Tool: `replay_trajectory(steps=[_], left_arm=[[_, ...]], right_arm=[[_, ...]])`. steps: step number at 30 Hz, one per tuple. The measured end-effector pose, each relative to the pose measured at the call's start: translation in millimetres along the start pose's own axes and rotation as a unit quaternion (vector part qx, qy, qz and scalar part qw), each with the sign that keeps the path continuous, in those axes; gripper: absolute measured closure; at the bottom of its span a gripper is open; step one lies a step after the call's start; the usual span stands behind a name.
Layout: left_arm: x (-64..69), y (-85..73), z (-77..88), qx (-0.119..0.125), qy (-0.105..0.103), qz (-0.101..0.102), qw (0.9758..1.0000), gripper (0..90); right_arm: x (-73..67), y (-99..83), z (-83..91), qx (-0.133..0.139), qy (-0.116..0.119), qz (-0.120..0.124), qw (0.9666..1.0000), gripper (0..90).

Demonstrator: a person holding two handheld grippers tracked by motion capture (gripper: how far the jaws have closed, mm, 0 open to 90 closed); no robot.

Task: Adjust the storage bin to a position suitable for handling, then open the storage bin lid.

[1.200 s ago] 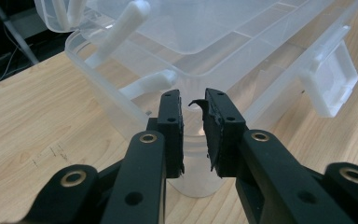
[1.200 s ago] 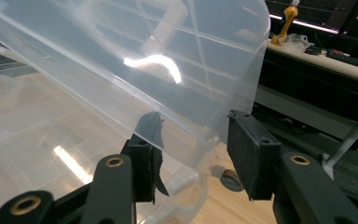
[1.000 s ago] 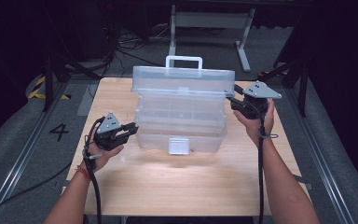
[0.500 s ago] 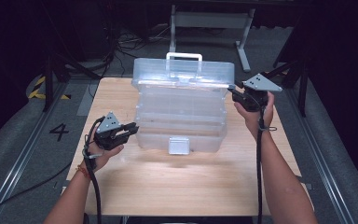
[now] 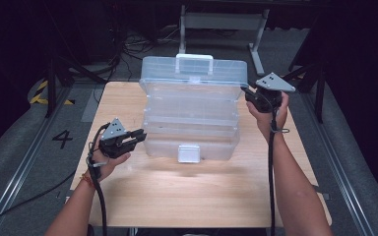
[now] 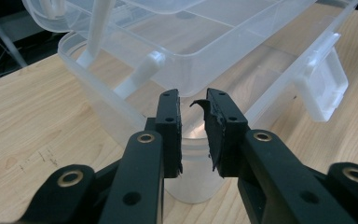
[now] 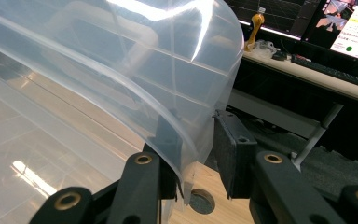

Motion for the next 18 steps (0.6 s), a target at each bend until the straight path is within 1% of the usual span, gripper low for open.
replay_trajectory(steps=[8, 11, 14, 18], left_arm=[[-0.1, -0.2, -0.1, 0.001, -0.003, 0.001, 1.0, 75.4], [0.1, -0.2, 1.6, -0.002, 0.0, 0.0, 1.0, 72.8], [-0.7, -1.1, 6.7, -0.004, 0.007, -0.004, 1.0, 70.7], [-2.9, -4.8, 19.9, -0.006, 0.021, -0.009, 0.9997, 69.7]], right_arm=[[2.7, 1.3, -3.6, 0.003, 0.001, -0.005, 1.0, 72.9], [3.3, 2.4, -4.6, 0.0, 0.003, -0.006, 1.0, 72.9], [4.8, 3.9, -6.9, -0.002, 0.006, -0.006, 1.0, 72.8], [7.1, 5.9, -9.9, -0.001, 0.008, -0.006, 0.9999, 72.8]])
Point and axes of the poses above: each handheld gripper's, and its own axes: z roughly backward along the jaws, y roughly out of its top, x roughly to its right, the point moved 7 cm from there along -z, roughly forward along the jaws, and after that the axes turned 2 degrees about -x, right-handed, at the moved point
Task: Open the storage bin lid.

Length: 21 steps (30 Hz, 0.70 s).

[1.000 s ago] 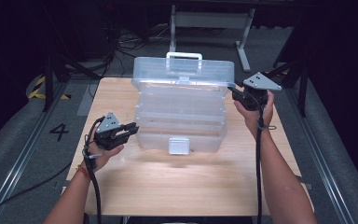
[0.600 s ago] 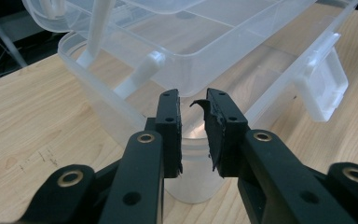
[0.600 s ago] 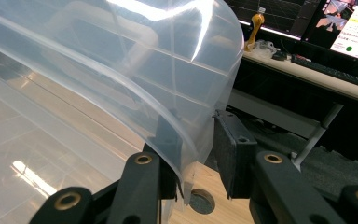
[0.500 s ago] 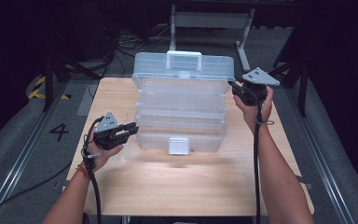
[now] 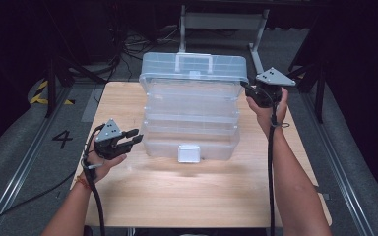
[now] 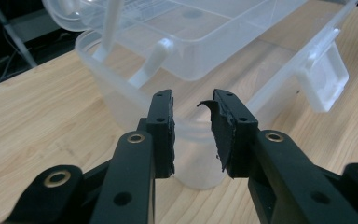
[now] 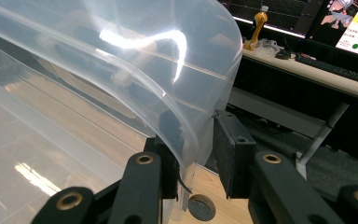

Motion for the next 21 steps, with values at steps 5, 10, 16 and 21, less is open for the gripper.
replay_trajectory(steps=[5, 10, 16, 21], left_arm=[[-3.9, -18.8, 12.5, -0.037, 0.012, -0.008, 0.9992, 66.6], [-10.3, -50.0, 13.5, -0.096, 0.028, 0.002, 0.995, 55.2], [-14.7, -76.6, 13.8, -0.136, 0.003, 0.044, 0.9898, 37.7], [-17.6, -80.4, 13.4, -0.126, -0.006, 0.067, 0.9897, 34.4]], right_arm=[[1.8, 1.2, -2.0, -0.001, 0.003, 0.002, 1.0, 72.7], [3.2, 1.6, -3.6, 0.002, 0.006, 0.003, 1.0, 72.7], [3.7, 2.5, -5.1, 0.003, 0.005, 0.0, 1.0, 74.0], [5.6, 4.1, -6.0, 0.004, 0.012, -0.01, 0.9999, 75.3]])
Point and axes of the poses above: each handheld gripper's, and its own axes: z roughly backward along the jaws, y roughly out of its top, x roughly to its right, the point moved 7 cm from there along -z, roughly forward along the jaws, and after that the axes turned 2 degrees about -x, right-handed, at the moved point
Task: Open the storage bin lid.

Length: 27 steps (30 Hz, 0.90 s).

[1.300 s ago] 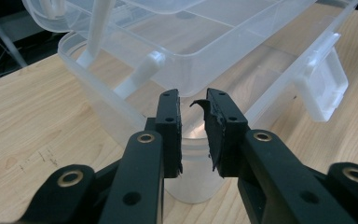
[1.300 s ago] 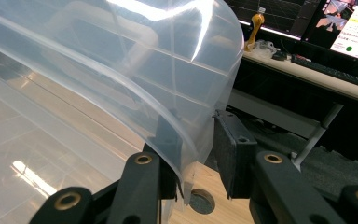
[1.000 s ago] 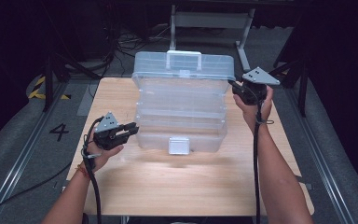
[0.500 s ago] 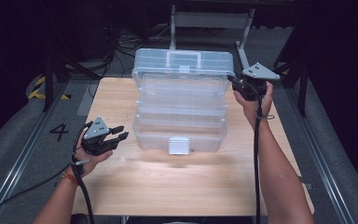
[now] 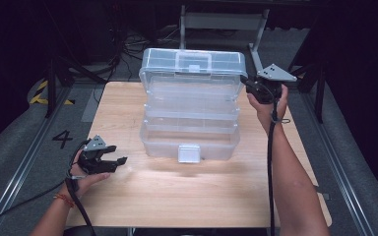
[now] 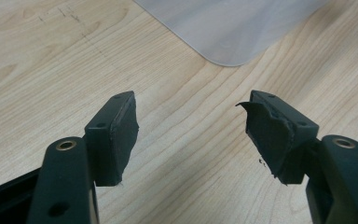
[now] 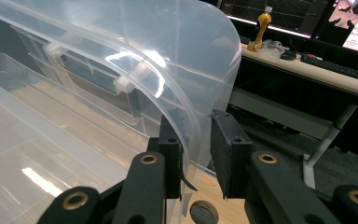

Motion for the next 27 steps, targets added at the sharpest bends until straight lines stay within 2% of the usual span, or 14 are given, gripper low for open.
replay_trajectory(steps=[4, 6, 7, 9, 11, 16, 17, 18, 19, 20, 21, 22, 24, 27], left_arm=[[-2.9, -2.7, -5.6, -0.019, 0.007, -0.013, 0.9997, 33.0], [-2.0, -4.4, -8.4, -0.03, 0.006, -0.012, 0.9995, 32.8], [-4.6, -4.9, -10.3, -0.035, 0.017, -0.02, 0.999, 32.8], [-6.3, -6.9, -14.8, -0.054, 0.026, -0.02, 0.998, 32.2], [-8.6, -6.0, -16.5, -0.058, 0.035, -0.037, 0.997, 31.7], [-2.3, -6.9, -19.9, -0.058, 0.0, -0.026, 0.998, 27.4], [-1.2, -8.2, -20.8, -0.056, 0.006, -0.028, 0.998, 26.7], [0.8, -11.6, -21.8, -0.057, 0.019, -0.041, 0.9973, 26.3], [0.8, -11.6, -21.8, -0.057, 0.019, -0.041, 0.9973, 27.0], [4.3, -18.0, -24.4, -0.071, 0.021, -0.048, 0.9961, 26.7], [7.8, -20.3, -23.9, -0.064, 0.012, -0.038, 0.9971, 25.5], [8.7, -21.7, -22.6, -0.067, 0.008, -0.037, 0.997, 25.2], [11.4, -26.4, -18.4, -0.06, 0.018, -0.038, 0.9973, 24.8], [15.0, -33.9, -14.9, -0.055, 0.006, -0.018, 0.9983, 22.3]], right_arm=[[1.7, 1.2, -1.9, -0.001, 0.003, -0.002, 1.0, 75.4], [2.4, 1.8, -2.9, -0.002, 0.005, -0.004, 1.0, 75.4], [2.7, 2.2, -3.5, -0.003, 0.006, -0.004, 1.0, 75.4], [3.3, 3.4, -5.0, -0.006, 0.005, -0.003, 1.0, 75.4], [4.6, 4.5, -6.1, -0.01, 0.006, -0.003, 0.9999, 75.4], [7.3, 5.7, -9.0, -0.012, 0.012, -0.01, 0.9998, 75.6], [7.7, 5.9, -9.3, -0.012, 0.013, -0.01, 0.9998, 75.6], [8.1, 6.5, -10.0, -0.012, 0.015, -0.012, 0.9998, 75.6], [8.1, 6.5, -10.0, -0.012, 0.015, -0.012, 0.9998, 75.6], [9.1, 7.2, -11.7, -0.015, 0.017, -0.012, 0.9997, 75.6], [9.5, 7.5, -12.2, -0.014, 0.017, -0.01, 0.9997, 75.6], [10.2, 7.5, -13.0, -0.013, 0.018, -0.01, 0.9997, 75.6], [11.2, 7.6, -14.1, -0.013, 0.022, -0.016, 0.9995, 75.7], [13.0, 8.3, -16.5, -0.011, 0.024, -0.015, 0.9995, 75.6]])
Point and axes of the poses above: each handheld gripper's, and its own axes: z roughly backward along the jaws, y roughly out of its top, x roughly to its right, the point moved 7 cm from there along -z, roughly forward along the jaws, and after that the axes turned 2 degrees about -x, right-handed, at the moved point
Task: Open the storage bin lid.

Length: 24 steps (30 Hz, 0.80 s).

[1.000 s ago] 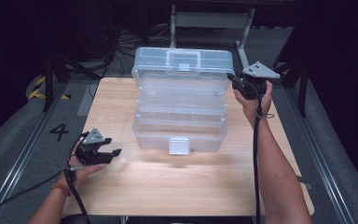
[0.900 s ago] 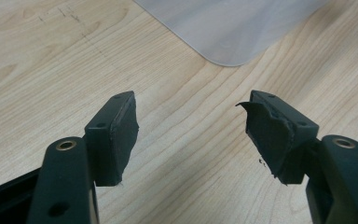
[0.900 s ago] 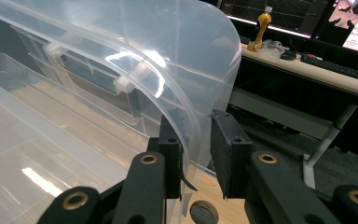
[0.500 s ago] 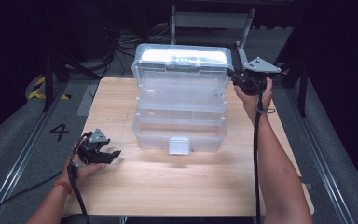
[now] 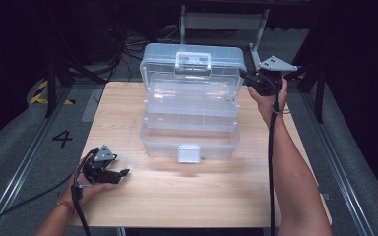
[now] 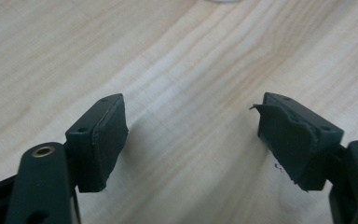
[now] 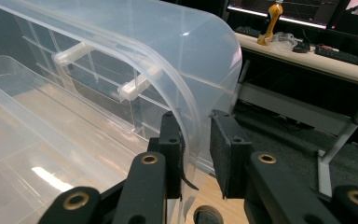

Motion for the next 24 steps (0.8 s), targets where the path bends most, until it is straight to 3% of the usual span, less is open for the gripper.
replay_trajectory(steps=[7, 15, 16, 17, 24], left_arm=[[2.8, -10.0, 4.8, 0.02, 0.012, 0.007, 0.9997, 17.0], [5.0, -11.5, 5.3, 0.019, 0.012, 0.017, 0.9996, 15.4], [5.1, -11.4, 5.1, 0.019, 0.011, 0.017, 0.9996, 15.4], [5.1, -11.5, 5.2, 0.019, 0.011, 0.017, 0.9996, 15.3], [5.2, -11.4, 4.8, 0.021, 0.013, 0.018, 0.9995, 15.3]], right_arm=[[4.3, 2.0, -5.8, -0.001, 0.005, -0.004, 1.0, 75.8], [10.4, 6.0, -14.5, -0.005, 0.01, -0.012, 0.9999, 76.5], [11.4, 7.0, -14.5, -0.003, 0.012, -0.014, 0.9998, 80.7], [13.4, 9.2, -13.7, -0.002, 0.008, -0.011, 0.9999, 84.2], [17.3, 11.5, -22.0, -0.013, 0.003, -0.001, 0.9999, 83.9]])
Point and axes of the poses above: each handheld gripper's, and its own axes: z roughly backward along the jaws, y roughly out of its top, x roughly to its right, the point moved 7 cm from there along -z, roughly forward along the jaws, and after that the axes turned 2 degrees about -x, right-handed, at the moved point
